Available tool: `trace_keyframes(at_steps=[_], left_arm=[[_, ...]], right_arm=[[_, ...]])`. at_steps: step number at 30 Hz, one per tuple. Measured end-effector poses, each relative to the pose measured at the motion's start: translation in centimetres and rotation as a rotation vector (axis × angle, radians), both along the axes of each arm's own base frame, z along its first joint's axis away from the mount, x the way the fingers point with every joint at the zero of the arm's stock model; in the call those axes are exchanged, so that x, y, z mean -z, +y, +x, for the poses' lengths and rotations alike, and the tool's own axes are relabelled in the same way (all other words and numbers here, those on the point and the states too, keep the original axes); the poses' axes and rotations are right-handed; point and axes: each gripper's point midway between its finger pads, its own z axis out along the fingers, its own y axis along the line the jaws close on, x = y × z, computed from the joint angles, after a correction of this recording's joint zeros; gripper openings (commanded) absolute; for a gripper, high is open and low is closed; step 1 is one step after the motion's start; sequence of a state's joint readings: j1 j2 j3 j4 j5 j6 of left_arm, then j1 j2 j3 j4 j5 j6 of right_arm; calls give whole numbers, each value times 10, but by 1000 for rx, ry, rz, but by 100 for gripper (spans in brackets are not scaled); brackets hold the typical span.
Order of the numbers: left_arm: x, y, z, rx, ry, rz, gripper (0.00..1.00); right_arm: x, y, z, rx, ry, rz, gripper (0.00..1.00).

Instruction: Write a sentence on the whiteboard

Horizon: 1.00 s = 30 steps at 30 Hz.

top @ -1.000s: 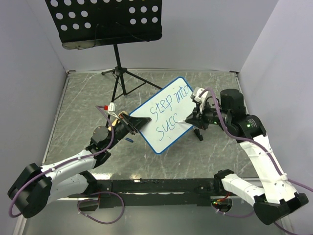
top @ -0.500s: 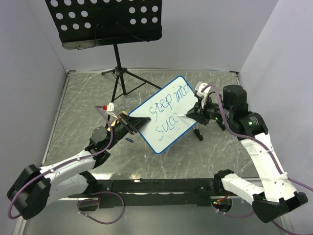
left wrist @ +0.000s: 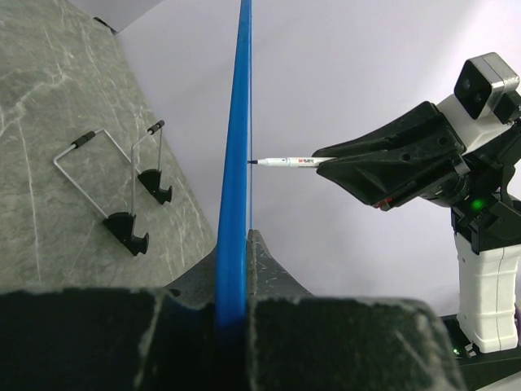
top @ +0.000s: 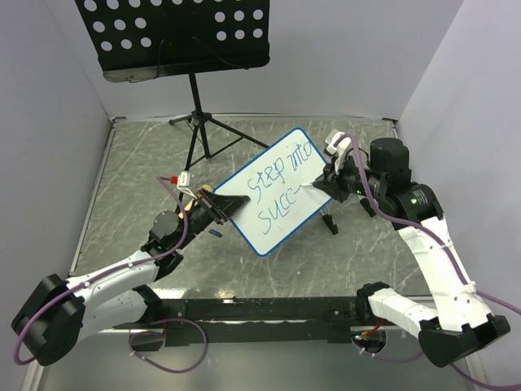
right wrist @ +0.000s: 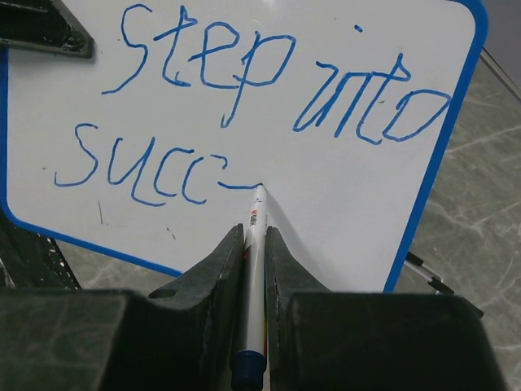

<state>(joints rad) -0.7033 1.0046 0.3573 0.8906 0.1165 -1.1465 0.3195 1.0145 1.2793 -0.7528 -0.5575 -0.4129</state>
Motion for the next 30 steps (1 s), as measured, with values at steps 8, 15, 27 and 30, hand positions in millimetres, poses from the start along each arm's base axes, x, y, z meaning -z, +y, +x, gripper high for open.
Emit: trace_keyframes(at_steps=[8,15,27,30], left_arm=[[4,1,0,-1,7,6,1],[4,1,-1,0,6,4,1],[5,3,2,-10,6,7,1],[6,5,5,-18,9,9,1]], right_arm=[[0,5,8,-3,15,16,0],[0,13,3,-55,32,40,0],[17,9,-16,-85,79,19,0],[22,7,-17,-74,85,9,0]])
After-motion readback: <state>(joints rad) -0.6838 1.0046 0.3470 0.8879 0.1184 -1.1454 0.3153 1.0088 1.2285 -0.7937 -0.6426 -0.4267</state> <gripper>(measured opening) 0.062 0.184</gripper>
